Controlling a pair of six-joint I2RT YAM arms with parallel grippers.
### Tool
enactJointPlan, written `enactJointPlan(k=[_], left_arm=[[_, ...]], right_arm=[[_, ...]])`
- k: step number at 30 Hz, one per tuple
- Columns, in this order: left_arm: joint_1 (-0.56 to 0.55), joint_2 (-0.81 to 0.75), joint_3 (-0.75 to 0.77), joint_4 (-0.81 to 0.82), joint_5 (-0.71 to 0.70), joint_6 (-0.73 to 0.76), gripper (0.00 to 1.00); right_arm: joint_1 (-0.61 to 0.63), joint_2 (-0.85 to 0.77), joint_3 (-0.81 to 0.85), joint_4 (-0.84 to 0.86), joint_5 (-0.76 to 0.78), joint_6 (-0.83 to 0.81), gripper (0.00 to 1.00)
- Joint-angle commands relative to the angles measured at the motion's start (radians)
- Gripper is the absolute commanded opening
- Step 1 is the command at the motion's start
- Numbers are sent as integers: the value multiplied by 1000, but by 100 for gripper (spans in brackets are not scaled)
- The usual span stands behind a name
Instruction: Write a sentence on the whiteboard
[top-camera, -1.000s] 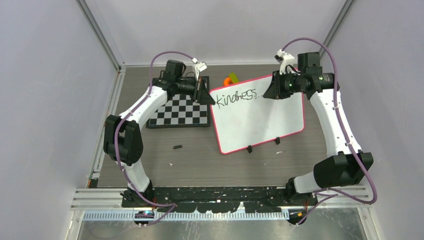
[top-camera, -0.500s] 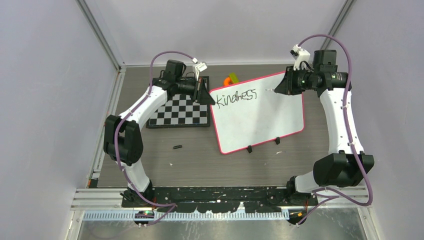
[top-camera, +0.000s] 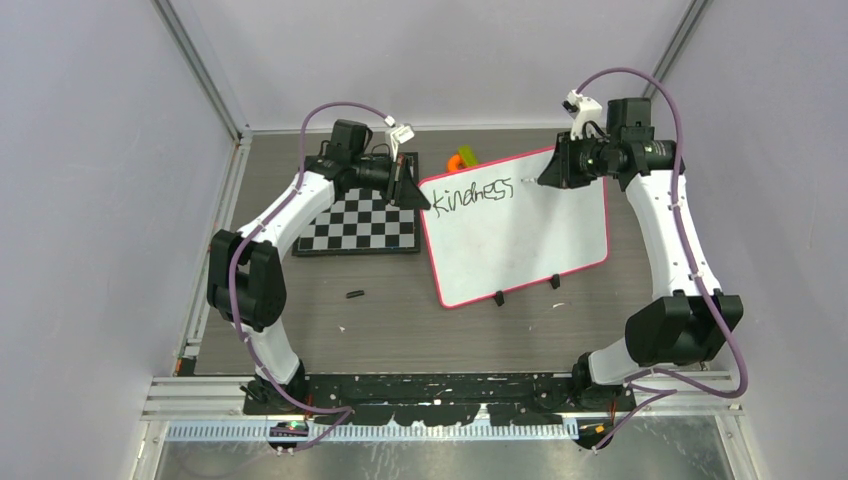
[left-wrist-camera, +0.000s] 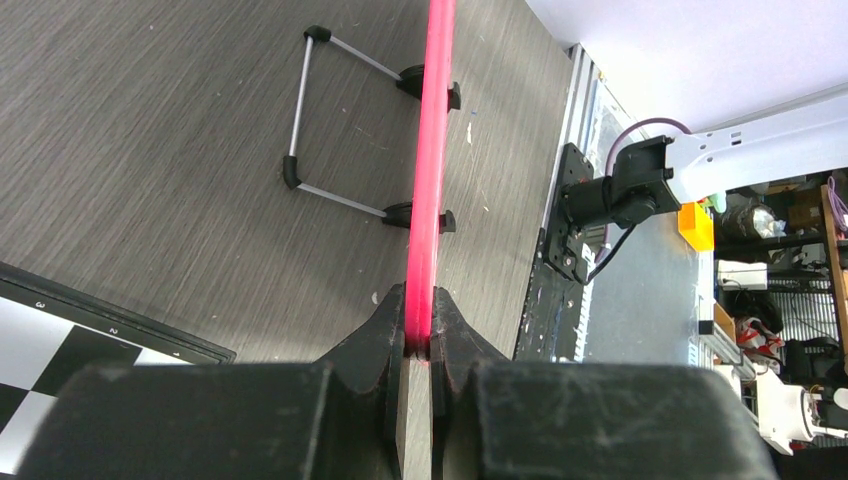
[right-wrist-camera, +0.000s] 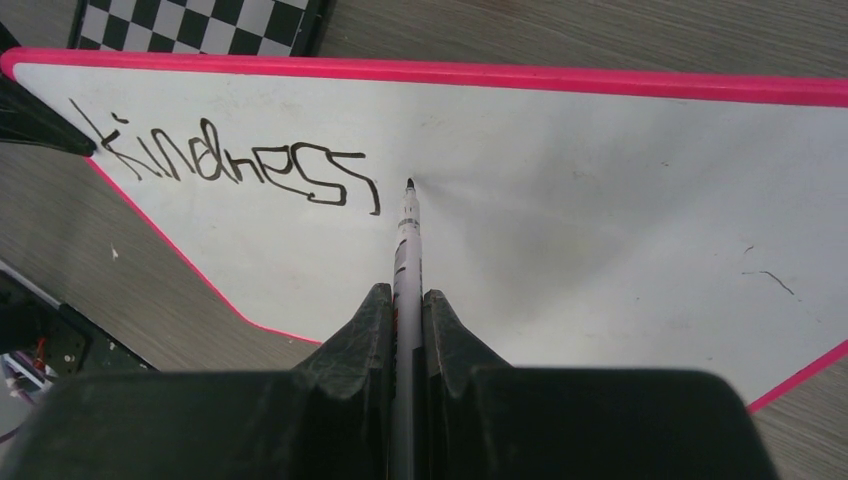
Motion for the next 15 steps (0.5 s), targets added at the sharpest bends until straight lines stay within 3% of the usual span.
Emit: enactJointPlan(k=[1, 15], left_arm=[[-11, -12, 23, -37, 4, 36, 0], [-10, -6, 25, -37, 2, 39, 0]], right_arm=[[31, 17, 19, 56, 48, 10, 0], [39, -29, -90, 71, 76, 21, 0]])
